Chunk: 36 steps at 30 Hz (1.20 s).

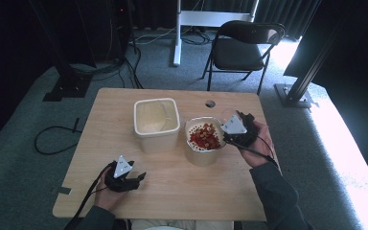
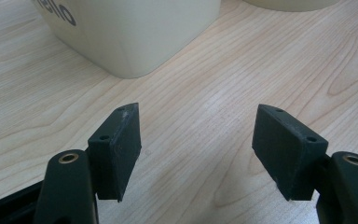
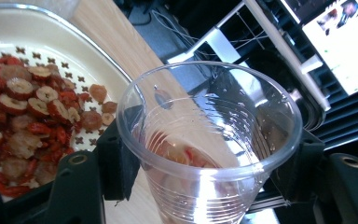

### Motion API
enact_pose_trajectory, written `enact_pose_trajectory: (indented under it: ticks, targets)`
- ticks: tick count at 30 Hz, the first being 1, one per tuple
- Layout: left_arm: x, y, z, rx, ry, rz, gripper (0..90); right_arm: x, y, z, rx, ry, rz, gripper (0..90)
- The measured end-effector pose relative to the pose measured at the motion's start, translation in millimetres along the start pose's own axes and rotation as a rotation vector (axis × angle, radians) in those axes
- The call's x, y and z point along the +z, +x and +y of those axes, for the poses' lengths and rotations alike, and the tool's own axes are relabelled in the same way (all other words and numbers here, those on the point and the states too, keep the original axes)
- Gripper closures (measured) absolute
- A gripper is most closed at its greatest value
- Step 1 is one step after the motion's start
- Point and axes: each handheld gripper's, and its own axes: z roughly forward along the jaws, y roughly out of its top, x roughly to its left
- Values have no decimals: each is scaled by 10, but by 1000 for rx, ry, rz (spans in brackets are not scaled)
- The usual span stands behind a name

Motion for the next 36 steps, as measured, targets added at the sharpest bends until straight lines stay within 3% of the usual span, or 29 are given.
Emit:
enact_pose_trajectory:
  ticks: [2, 4, 9, 17, 24, 29, 31, 33, 36]
  targets:
    - [0, 0, 0, 0, 0, 0, 332, 7, 14, 23, -25, 6, -4, 346]
    - [2, 1, -1, 0, 0, 0, 332, 36, 69, 87, -102, 26, -25, 346]
    - [3, 2, -1, 3, 2, 0, 332, 72, 146, 157, -219, 51, -30, 346]
    - [6, 1, -1, 5, 4, 1, 332, 136, 326, 245, -438, 110, -88, 346]
    - [6, 0, -1, 5, 3, 0, 332, 96, 466, 306, -581, 109, -127, 346]
    - [8, 0, 0, 6, 4, -1, 332, 146, 488, 295, -649, 142, -154, 346]
    - [8, 0, 0, 6, 5, 0, 332, 128, 540, 312, -688, 129, -161, 346]
    - [4, -4, -2, 4, 2, 1, 332, 119, 557, 315, -707, 124, -165, 346]
    - [4, -3, -2, 4, 2, 0, 332, 176, 504, 275, -713, 163, -190, 346]
